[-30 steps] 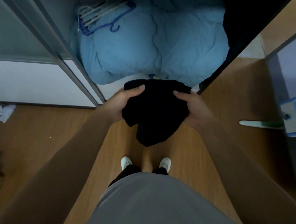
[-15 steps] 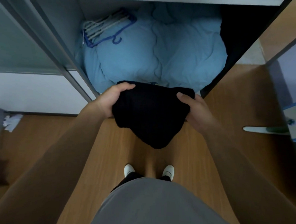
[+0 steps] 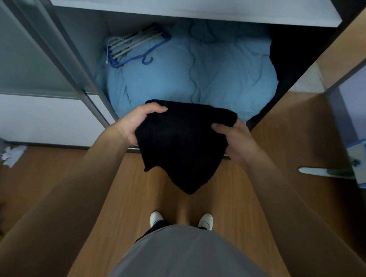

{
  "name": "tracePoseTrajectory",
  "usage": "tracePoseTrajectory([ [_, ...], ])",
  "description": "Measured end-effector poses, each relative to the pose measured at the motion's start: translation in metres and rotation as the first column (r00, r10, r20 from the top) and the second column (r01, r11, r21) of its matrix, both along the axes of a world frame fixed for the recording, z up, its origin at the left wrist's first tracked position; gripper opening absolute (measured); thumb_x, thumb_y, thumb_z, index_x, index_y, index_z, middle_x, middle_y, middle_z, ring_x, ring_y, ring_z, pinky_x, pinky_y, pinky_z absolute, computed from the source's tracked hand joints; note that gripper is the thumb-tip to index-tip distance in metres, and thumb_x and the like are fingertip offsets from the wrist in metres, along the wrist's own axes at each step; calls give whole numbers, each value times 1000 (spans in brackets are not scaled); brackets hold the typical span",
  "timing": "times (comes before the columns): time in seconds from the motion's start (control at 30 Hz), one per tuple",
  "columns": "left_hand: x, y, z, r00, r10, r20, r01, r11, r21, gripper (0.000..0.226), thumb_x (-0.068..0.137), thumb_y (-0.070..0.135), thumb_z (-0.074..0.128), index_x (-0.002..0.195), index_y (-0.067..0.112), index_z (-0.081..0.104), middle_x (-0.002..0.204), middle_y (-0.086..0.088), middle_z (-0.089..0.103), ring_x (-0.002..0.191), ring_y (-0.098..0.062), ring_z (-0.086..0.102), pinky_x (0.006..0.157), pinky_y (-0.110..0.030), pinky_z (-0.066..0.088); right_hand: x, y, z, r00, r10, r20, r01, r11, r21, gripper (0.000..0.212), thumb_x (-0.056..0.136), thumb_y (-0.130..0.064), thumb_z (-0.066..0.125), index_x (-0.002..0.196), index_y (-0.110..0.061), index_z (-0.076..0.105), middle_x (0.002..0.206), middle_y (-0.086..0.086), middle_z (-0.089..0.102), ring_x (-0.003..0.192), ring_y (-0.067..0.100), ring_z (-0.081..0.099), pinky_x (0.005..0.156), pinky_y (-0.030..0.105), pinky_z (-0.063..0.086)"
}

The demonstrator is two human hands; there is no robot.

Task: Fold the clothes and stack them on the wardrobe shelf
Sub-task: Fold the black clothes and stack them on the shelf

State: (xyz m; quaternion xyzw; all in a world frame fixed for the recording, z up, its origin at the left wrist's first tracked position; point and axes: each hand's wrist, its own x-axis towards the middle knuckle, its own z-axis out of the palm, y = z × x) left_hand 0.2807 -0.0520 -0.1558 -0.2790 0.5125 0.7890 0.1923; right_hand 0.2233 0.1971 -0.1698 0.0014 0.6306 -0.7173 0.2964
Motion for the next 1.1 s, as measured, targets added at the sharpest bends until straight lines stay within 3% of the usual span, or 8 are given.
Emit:
tracePoseTrajectory([
  [0.17,-7,5,-3,996,93,16,-92,994,-53,27,87,30,69,103,9,73,101,-10,76,85,-22,75,64,-29,60,-4,-6,7,987,-124,104,127,992,-21,29,94,4,57,122,-2,62,107,13,73,100,27,71,86,41,59],
  [0.37,2,3,-23,930,164,-330,-129,984,125,76,88,11,67,151,35,34,132,-14,63,121,-25,62,97,-33,54,-10,-2,12,959,-193,207,211,975,-66,33,94,3,58,126,0,61,121,19,68,110,32,67,93,44,57],
  [0.5,-5,18,-24,900,-177,-398,56,953,-297,71,85,-17,60,142,25,51,130,-11,65,120,-23,62,101,-28,50,-14,-2,16,952,-208,224,228,971,-67,33,92,0,63,125,0,62,118,18,70,106,30,70,85,40,59],
  [0.6,-21,28,-15,915,-213,-343,-27,816,-578,47,82,-15,57,108,22,70,100,2,72,96,-11,67,80,-13,52,-20,0,19,953,-234,194,244,969,-32,38,89,-5,69,126,-4,61,112,15,73,102,29,72,78,36,60],
  [0.7,-36,27,-10,915,-286,-285,5,713,-701,31,85,2,62,98,28,72,90,9,72,78,-1,67,72,-11,51,-26,5,20,960,-245,138,246,969,9,80,85,-11,75,152,-21,34,121,6,67,108,24,69,85,34,59],
  [0.77,-43,23,-8,915,-313,-254,47,708,-704,25,88,10,61,102,27,72,93,6,73,79,-3,68,76,-14,54,-29,9,20,984,-172,44,171,985,24,97,85,-11,76,155,-38,17,128,-3,58,113,17,66,90,30,57],
  [0.97,-51,24,1,930,-186,-317,0,863,-506,29,86,5,57,87,27,76,82,4,77,76,-9,72,65,-17,53,-29,-9,35,924,273,-266,-155,906,393,81,81,-3,77,149,-29,41,138,-5,54,123,7,55,102,15,44],
  [1.1,-51,12,3,929,-211,-305,29,860,-509,34,71,14,61,97,31,75,95,1,76,88,-12,72,70,-17,55,-32,-18,39,946,186,-265,-80,927,366,64,81,12,67,136,-18,58,127,1,64,116,14,62,95,17,50],
])
